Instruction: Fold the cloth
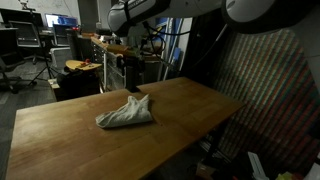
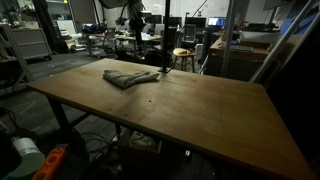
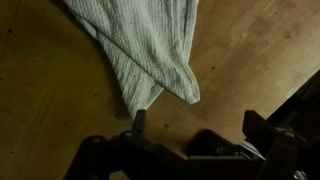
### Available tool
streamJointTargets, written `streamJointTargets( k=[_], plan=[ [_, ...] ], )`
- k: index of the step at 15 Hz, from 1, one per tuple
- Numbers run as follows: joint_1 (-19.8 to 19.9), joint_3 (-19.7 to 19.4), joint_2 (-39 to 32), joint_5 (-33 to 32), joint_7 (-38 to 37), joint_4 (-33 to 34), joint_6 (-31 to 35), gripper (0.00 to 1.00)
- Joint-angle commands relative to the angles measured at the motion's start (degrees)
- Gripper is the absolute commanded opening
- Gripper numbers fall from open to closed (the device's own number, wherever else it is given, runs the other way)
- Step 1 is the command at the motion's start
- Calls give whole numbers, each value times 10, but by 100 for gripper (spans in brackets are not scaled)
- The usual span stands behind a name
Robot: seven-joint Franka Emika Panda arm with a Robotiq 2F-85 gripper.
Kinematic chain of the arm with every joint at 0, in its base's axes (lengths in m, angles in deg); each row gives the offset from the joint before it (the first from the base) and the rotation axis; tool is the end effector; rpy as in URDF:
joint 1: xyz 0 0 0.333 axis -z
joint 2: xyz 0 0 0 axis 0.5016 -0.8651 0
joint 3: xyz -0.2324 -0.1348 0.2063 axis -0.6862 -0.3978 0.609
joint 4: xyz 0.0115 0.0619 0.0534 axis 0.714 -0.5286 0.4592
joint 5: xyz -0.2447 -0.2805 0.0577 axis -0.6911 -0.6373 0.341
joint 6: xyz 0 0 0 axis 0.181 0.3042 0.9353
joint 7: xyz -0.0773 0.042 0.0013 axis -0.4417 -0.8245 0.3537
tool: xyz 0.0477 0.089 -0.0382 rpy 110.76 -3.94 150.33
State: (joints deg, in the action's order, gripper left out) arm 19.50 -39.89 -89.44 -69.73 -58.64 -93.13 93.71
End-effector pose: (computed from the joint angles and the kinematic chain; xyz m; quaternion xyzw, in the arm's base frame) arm 0.7304 0.0893 0.4068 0.8906 -0.4516 0.0449 0.0294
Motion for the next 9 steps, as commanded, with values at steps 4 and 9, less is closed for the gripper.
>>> streamJointTargets(
  k=[4,9],
  plan=[
    [5,3,-5,-2,-1,1,-2,100],
    [6,3,-5,-2,-1,2,-2,100]
  ],
)
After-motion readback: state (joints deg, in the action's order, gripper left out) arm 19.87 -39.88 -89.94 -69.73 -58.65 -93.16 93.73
